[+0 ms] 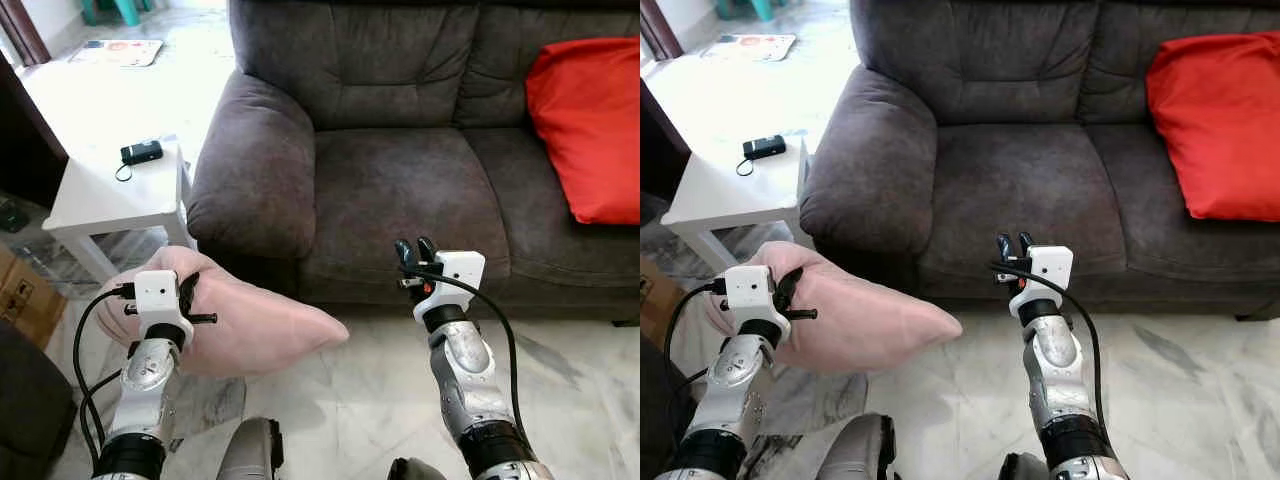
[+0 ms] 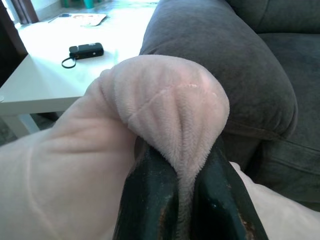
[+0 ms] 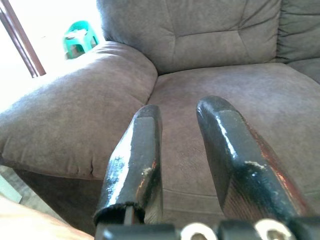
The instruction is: Move the pillow to the sofa from floor
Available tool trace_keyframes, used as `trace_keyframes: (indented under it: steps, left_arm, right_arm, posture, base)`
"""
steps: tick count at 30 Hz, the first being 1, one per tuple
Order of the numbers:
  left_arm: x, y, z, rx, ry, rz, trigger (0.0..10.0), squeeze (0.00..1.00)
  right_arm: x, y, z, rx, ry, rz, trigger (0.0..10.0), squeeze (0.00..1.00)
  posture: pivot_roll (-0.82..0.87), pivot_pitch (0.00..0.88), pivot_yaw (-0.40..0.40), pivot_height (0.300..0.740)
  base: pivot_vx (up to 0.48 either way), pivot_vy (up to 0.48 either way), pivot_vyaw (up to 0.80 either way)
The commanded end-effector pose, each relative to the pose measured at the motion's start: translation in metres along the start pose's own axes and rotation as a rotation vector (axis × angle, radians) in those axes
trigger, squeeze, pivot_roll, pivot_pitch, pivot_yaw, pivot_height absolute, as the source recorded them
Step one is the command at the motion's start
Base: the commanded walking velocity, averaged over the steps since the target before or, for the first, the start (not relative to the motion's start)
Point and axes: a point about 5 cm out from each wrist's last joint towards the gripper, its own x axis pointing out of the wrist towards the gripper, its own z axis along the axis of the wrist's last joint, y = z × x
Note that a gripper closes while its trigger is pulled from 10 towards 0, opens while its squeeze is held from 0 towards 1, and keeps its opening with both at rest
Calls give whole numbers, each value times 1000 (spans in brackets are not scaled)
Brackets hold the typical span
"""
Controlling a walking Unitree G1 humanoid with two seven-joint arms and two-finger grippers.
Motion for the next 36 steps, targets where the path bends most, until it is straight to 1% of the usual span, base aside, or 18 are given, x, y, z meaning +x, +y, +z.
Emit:
trace_keyframes:
  steps: [1, 4, 7, 17, 36]
  left_arm:
    - [8, 0, 24, 4, -107, -9, 10000, 0]
    - [8, 0, 25, 2, -109, -9, 10000, 0]
    - [9, 0, 26, 1, -113, -13, 10000, 0]
    - [10, -1, 28, -1, -118, -25, 10000, 0]
    - [12, -11, 29, -27, -111, -61, 10000, 0]
  right_arm:
    - [-1, 0, -3, 13, 10, -6, 10000, 0]
    - [0, 0, -2, 15, 4, -6, 10000, 0]
    - [1, 0, -1, 14, 0, -4, 10000, 0]
    - [2, 1, -1, 12, -7, -3, 10000, 0]
    - [6, -1, 1, 5, -2, 4, 10000, 0]
  posture:
    - [151, 37, -3, 654]
    - [153, 35, -2, 654]
    - [154, 34, -2, 668]
    - [159, 32, -1, 738]
    - [158, 21, -12, 740]
  base:
    - [0, 0, 0]
    - [0, 0, 0]
    - [0, 0, 0]
    - [0, 0, 0]
    - [0, 0, 0]
